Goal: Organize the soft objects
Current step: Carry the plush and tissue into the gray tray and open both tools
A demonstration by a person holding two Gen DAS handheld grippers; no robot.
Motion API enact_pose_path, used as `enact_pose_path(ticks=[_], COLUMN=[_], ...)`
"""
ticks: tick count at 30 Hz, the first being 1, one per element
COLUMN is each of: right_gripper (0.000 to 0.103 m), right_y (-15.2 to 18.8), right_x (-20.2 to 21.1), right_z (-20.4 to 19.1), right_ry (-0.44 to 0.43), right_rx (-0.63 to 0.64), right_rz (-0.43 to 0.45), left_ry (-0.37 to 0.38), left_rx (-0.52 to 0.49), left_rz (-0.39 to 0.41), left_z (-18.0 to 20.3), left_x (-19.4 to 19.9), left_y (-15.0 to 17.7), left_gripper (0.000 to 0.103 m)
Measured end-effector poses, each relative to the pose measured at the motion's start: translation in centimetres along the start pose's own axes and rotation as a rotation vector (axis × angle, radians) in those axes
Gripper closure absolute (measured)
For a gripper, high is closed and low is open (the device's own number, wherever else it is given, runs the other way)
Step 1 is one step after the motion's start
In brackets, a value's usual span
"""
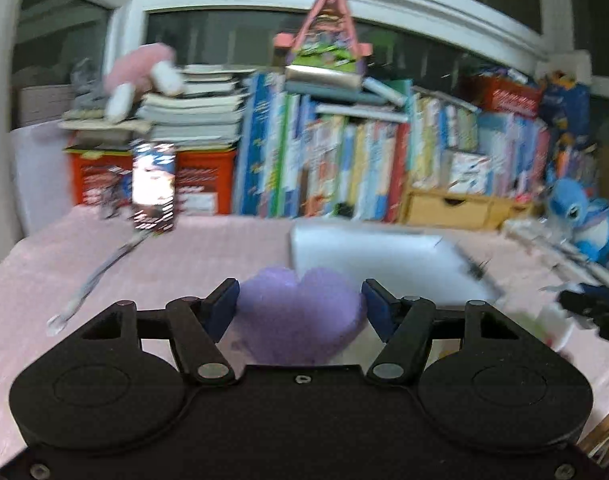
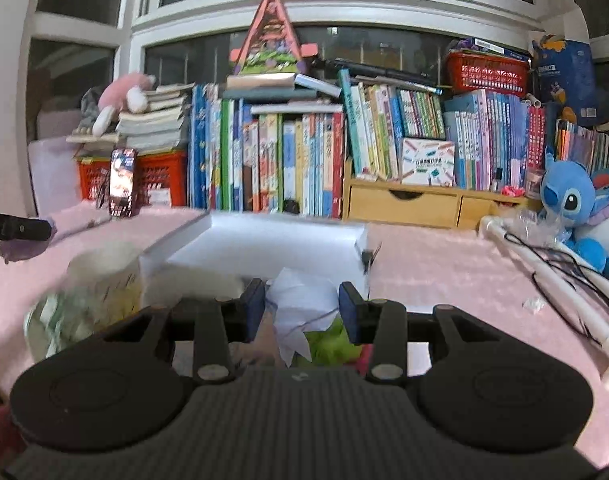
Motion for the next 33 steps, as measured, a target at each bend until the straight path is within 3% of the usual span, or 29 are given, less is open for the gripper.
enact_pose_path(ticks=[5,11,14,19,33], right_gripper=[0.058,0.057,0.057,0.057,0.057], right_y=[-3.1,-5.0,-5.3,-4.6,-1.2], right_x=[-3.7,-10.0,-13.0,-17.0,-22.1], right_z=[0.5,1.1,1.1,0.9,1.7], right_ry=[-0.025,-0.065,-0.057,-0.051,0.012], right_rx=[-0.011,-0.072,-0.075,-0.066,-0.047], right_rz=[-0.057,-0.228,-0.294,-0.391,-0.535], left_ry=[0.12,0.227,0.234,0.224,0.191], left_rx=[-0.017,-0.006,0.003,0.012,-0.016], left_rz=[-0.055,-0.259,-0.364,-0.467,-0.614], left_z=[1.8,3.9,4.6,5.7,7.5], left_x=[-4.6,-12.8,-17.1,-22.3,-27.0], left_y=[-4.0,-5.9,-5.9,-5.3,-2.5], left_gripper=[0.038,0.038,0.038,0.038,0.038])
Point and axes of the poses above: each gripper's, at about its wrist camera, not at the fingertips, and x roughly against the way its jaws point, z to its right, y to its underside, the point moved 6 cm from there along -x, roughly the way its jaws point, and after that the axes turned 14 degrees about -x, right-handed, at the moved point
